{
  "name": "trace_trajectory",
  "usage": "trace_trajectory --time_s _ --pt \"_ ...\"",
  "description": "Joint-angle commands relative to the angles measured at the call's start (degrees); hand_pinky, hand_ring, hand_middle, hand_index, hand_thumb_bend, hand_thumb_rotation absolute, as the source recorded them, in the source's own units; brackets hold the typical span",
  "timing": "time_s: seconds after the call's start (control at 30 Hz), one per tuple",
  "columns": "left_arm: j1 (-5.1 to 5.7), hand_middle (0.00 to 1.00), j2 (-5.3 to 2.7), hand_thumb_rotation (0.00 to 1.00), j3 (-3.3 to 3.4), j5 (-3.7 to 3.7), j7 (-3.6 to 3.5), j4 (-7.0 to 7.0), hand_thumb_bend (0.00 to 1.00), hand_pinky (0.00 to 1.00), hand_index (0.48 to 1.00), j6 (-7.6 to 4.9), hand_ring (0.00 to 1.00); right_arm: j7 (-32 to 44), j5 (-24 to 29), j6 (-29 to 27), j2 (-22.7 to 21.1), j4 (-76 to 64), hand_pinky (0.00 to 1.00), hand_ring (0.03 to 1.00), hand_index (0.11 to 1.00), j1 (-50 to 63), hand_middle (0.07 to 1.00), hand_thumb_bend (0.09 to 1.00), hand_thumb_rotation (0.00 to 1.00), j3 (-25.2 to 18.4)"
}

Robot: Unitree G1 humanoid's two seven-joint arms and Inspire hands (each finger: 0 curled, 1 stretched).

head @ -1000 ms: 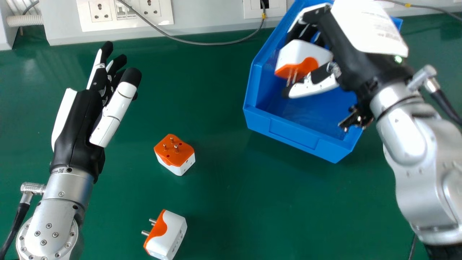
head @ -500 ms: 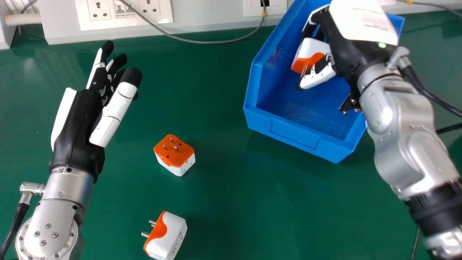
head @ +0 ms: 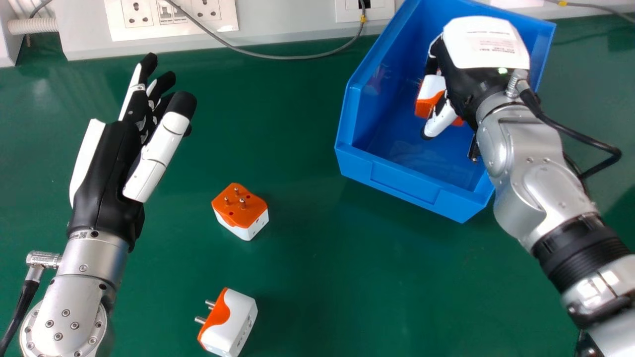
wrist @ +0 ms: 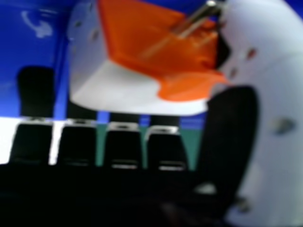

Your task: Pick all objects and put in blue box

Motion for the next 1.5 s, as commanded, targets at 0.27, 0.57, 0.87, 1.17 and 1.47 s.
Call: trace_trajectory --time_s 0.27,0.57,0.87,1.17,1.47 --pt "0.95 0.95 -0.67 0.85 -0.66 0.86 1.06 -3.30 0.77 0.81 0.990 -0.02 0.93 -4.23 1.93 1.05 1.83 5.45 0.34 0.439 0.522 -5.08 0.516 0.496 0.00 0.03" --pt "0.95 0.96 -0.50 0.85 -0.99 1.08 1.55 -3.22 0.76 0.81 0.992 0.02 0.93 -6.93 4.48 0.37 2.33 5.82 0.35 0.444 0.514 -4.79 0.508 0.498 0.00 -0.61" --pt "0.76 0.96 -0.63 0.85 -1.21 1.43 1.68 -3.32 0.75 0.81 0.994 0.10 0.93 -4.90 7.18 1.45 2.55 5.96 0.35 0.449 0.502 -4.58 0.508 0.499 0.00 -0.34" --pt "0.50 0.96 -0.64 0.85 -1.30 1.57 1.77 -2.53 0.73 0.82 0.996 -0.24 0.94 -4.57 7.95 1.88 2.37 5.28 0.46 0.740 0.709 -4.27 0.790 0.508 0.01 -0.25" --pt "0.42 0.96 -0.91 0.86 -1.61 1.57 2.07 -3.34 0.73 0.83 0.998 0.58 0.94 -4.45 7.56 1.98 2.41 5.28 0.61 0.894 0.879 -4.45 0.946 0.542 0.00 0.33"
